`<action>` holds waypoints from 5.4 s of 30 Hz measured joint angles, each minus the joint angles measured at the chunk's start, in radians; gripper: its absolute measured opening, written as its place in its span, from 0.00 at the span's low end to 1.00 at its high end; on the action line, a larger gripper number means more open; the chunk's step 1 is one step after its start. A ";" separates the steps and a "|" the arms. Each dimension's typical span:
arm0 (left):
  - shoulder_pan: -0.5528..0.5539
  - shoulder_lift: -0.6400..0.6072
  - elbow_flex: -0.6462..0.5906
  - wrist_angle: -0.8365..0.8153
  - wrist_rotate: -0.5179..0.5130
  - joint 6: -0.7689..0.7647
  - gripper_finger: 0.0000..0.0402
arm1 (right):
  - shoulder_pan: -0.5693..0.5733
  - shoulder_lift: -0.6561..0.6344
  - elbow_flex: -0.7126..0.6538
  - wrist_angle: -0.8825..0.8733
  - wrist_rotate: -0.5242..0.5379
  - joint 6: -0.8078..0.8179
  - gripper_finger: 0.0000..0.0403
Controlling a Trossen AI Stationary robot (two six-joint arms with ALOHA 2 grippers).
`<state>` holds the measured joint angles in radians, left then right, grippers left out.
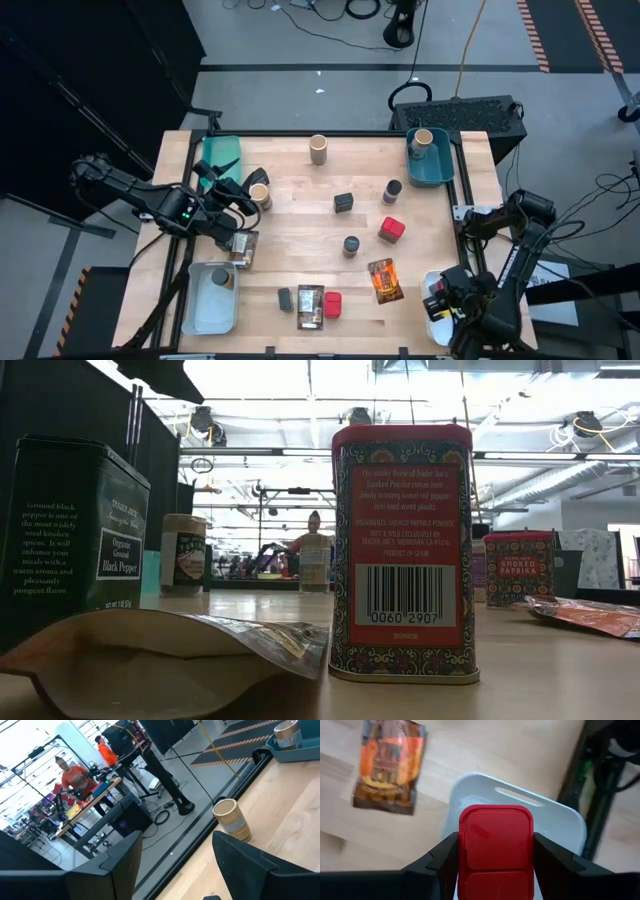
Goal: Sort spices by type
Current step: Put the top left red seasoning can into the white bin, then put the orange seasoning bottle into the gray bin
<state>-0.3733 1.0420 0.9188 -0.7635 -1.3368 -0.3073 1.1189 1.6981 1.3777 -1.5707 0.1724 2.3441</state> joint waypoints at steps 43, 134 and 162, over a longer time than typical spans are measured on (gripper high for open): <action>0.000 0.000 -0.001 0.100 0.058 -0.027 0.61 | 0.164 -0.216 -0.234 0.189 0.189 -0.919 0.47; 0.133 0.639 0.001 1.253 1.137 0.234 0.61 | -0.476 -0.393 -0.064 0.207 1.036 -1.172 0.54; 0.164 0.724 0.000 1.383 1.128 0.229 0.70 | -0.485 -0.392 -0.064 0.209 1.040 -1.166 0.54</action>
<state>-0.2096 1.7662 0.9184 0.6194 -0.2092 -0.0783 0.6342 1.3060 1.3132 -1.3616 1.2121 1.1782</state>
